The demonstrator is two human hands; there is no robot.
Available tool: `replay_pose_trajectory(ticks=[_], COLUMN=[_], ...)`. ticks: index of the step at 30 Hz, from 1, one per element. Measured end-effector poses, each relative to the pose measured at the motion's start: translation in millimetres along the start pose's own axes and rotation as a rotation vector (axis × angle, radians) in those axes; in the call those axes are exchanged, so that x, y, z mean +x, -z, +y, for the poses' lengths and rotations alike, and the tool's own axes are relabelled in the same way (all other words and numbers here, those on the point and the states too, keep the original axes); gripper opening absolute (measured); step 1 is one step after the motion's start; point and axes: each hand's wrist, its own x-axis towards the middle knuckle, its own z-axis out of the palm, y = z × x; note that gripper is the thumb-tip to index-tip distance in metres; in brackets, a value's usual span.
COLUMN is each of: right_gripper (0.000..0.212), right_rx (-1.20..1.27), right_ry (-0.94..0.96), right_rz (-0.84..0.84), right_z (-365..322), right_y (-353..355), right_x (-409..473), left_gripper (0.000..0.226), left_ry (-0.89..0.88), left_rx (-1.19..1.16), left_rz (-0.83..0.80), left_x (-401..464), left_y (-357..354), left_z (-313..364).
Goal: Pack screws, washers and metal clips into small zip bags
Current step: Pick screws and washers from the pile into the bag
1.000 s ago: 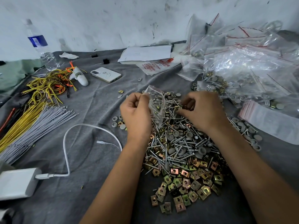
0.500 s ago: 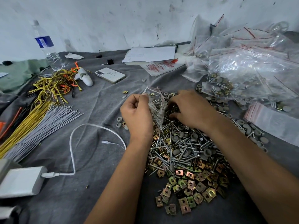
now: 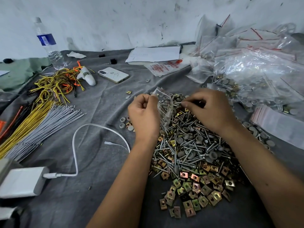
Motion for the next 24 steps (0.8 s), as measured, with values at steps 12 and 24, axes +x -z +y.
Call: replay_pose_trajectory(ticks=[12, 24], right_gripper=[0.016, 0.009], right_rx=[-0.082, -0.128], right_ry=[0.357, 0.128], right_rz=[0.083, -0.036], right_z=[-3.8, 0.9], right_y=[-7.3, -7.5], right_x=[0.9, -2.0], left_gripper=[0.030, 0.041], left_ry=[0.015, 0.148], left_rx=[0.057, -0.144], left_rz=[-0.173, -0.028], left_x=[-5.9, 6.9], left_y=[-3.9, 6.8], left_z=[0.8, 3.8])
